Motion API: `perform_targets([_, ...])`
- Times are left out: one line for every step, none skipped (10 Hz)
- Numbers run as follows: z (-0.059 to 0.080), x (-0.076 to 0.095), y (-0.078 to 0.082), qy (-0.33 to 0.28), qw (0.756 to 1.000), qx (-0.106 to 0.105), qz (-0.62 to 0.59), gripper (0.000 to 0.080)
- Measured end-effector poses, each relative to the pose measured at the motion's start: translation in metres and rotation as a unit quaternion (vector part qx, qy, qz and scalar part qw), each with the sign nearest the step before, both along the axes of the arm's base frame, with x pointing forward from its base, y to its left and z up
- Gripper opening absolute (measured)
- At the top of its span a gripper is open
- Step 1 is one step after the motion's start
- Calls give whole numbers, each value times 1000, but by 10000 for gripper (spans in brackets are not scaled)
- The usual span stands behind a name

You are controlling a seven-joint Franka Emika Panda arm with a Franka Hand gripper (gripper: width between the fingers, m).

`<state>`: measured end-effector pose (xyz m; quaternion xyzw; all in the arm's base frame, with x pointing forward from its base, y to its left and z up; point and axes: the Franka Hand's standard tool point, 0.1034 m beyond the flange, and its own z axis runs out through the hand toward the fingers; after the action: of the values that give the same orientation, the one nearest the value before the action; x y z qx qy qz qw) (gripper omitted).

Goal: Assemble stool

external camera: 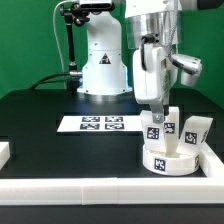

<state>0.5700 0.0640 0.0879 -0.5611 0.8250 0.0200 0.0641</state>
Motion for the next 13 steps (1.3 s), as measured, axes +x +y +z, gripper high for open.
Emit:
perform_targets([0,0,0,0,1000,-1,8,419])
perform_targets([1,0,2,6,999,-3,36,585])
perform_targets([6,2,5,14,998,-6,65,585])
perform_targets([9,5,7,9,997,-6,73,637])
perform_targets([14,6,9,5,992,-7,129,637])
perform_targets([19,9,10,-5,983,-9,182,646])
perform_targets([16,9,9,-8,977,-13,211,649])
perform_targets([15,8,9,-10,970,-15,241,649])
perform_targets([15,8,8,-13,963,-17,268,649])
perform_targets([15,8,8,-17,952,-19,305,649])
perform_targets([15,8,8,-19,945,-21,325,649])
perform_targets([14,8,7,-23,923,-30,384,649])
perform_targets([15,9,6,-22,893,-44,448,649])
